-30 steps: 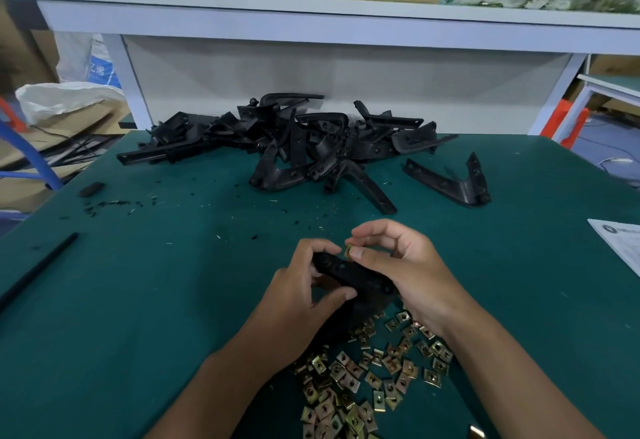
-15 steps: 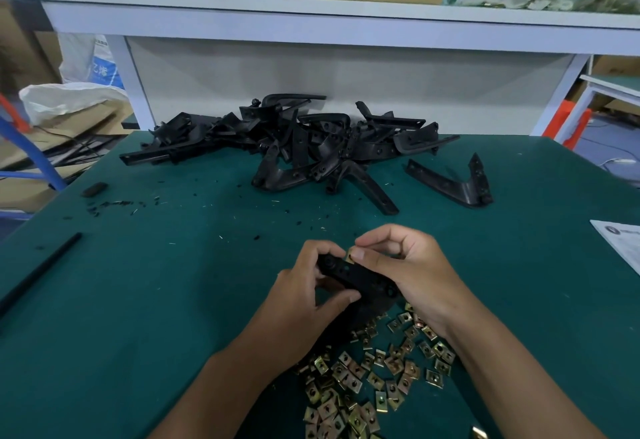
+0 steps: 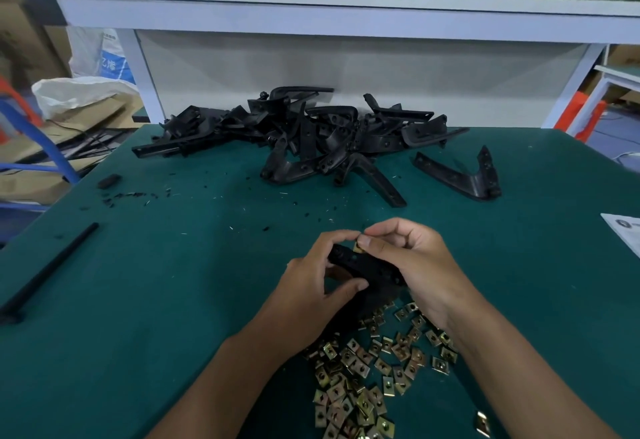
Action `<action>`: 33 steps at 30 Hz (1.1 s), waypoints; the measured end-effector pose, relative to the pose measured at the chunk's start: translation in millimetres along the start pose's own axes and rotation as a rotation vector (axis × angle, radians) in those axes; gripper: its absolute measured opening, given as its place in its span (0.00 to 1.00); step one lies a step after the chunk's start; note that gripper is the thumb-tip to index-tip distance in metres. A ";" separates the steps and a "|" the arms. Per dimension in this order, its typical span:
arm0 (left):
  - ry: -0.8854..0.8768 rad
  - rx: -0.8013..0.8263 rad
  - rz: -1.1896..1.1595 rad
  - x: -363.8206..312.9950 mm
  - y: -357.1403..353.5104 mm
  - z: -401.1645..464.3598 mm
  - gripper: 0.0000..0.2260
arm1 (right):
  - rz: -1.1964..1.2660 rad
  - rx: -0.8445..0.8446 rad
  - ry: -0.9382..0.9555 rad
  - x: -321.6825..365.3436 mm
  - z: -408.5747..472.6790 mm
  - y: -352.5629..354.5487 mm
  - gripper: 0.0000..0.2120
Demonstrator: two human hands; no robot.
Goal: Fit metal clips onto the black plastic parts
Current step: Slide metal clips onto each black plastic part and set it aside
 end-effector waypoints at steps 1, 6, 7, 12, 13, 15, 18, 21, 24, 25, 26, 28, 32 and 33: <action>-0.002 -0.001 -0.002 0.3 -0.2 0.1 0.24 | 0.016 -0.014 -0.004 -1.3 -0.5 -0.9 0.03; -0.005 -0.023 -0.009 3.9 0.3 1.5 0.24 | -0.004 -0.072 0.046 -1.0 -2.6 -3.2 0.05; -0.013 -0.030 -0.003 3.4 0.8 1.3 0.23 | -0.023 -0.060 0.050 -0.1 -2.7 -4.0 0.05; -0.007 -0.045 -0.028 4.7 1.5 1.2 0.22 | -0.037 -0.027 0.033 1.1 -3.4 -5.7 0.06; -0.003 -0.043 -0.034 5.2 1.1 1.3 0.22 | -0.027 -0.027 0.023 0.5 -3.1 -6.1 0.06; -0.004 -0.044 -0.034 5.2 0.6 1.1 0.21 | 0.011 -0.055 0.016 0.4 -2.3 -3.3 0.06; -0.009 -0.057 -0.037 4.5 1.5 0.9 0.22 | 0.031 -0.073 0.030 1.8 -2.1 0.0 0.05; -0.010 -0.049 -0.043 5.2 1.2 1.1 0.22 | 0.023 -0.038 0.003 -0.4 -2.4 -3.7 0.05; -0.008 -0.042 -0.041 4.9 1.1 1.8 0.23 | 0.007 -0.029 -0.012 -1.3 -1.1 -3.6 0.06; -0.009 -0.040 -0.043 4.7 0.8 2.2 0.23 | -0.006 -0.031 -0.007 -1.1 -0.6 -3.0 0.06; -0.009 -0.038 -0.048 4.4 0.6 2.2 0.23 | -0.020 -0.036 0.001 -0.6 -0.6 -2.2 0.06; -0.008 -0.035 -0.061 3.7 0.5 2.4 0.23 | -0.041 -0.040 0.018 0.6 -0.7 -1.0 0.06; -0.020 -0.014 -0.080 1.7 -0.4 1.1 0.22 | -0.088 -0.010 0.050 4.6 -0.8 0.4 0.07; -0.023 -0.010 -0.079 1.2 -0.7 0.7 0.22 | -0.096 -0.003 0.052 5.8 -0.7 1.2 0.07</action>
Point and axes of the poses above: each hand's wrist, its own z-axis towards the middle knuckle, its own y-axis out of the back of the hand, x = y × z, the point moved 7 cm from there along z, towards the middle knuckle, and after that the axes turned 4 degrees about -x, right-handed, at the moved point
